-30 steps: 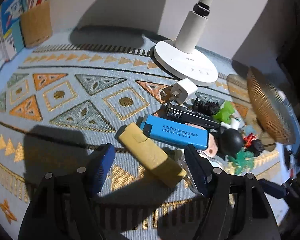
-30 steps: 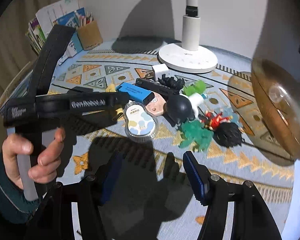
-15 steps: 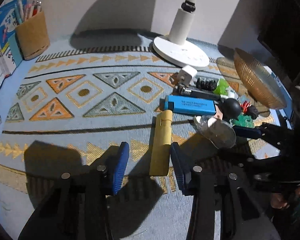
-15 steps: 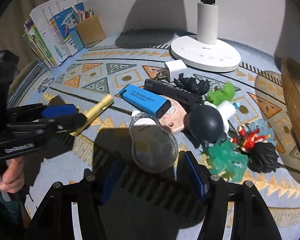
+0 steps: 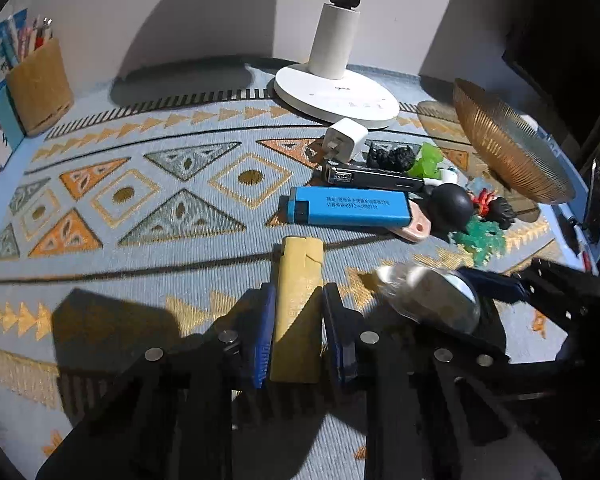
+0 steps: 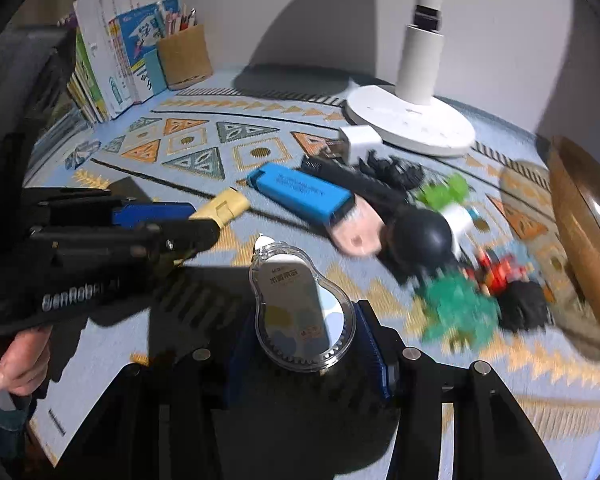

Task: Organize rigid objects
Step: 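Grasp the yellow bar with the left tool while the right tool grasps the round correction-tape case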

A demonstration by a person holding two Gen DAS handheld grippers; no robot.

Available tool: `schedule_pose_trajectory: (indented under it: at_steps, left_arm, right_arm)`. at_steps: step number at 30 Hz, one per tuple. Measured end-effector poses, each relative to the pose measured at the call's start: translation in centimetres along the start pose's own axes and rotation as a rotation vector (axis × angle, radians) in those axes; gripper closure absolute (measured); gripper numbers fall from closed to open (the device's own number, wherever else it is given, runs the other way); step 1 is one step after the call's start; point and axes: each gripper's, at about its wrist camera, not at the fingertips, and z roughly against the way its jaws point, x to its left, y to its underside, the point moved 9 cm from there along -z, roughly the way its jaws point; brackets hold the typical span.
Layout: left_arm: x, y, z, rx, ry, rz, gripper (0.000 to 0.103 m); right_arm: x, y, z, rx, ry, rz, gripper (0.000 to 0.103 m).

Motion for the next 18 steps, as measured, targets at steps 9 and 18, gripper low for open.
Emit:
schedule_pose_trajectory:
  at_steps: [9, 18]
  left_arm:
    - [-1.2, 1.7, 1.9, -0.048, 0.062, 0.016, 0.082]
    - [-2.0, 2.8, 1.5, -0.06, 0.032, -0.014, 0.078]
  right_arm:
    - [-5.9, 5.1, 6.0, -0.045, 0.105, -0.226, 0.055]
    - [-7.9, 7.3, 5.4, -0.015, 0.157, -0.275, 0.055]
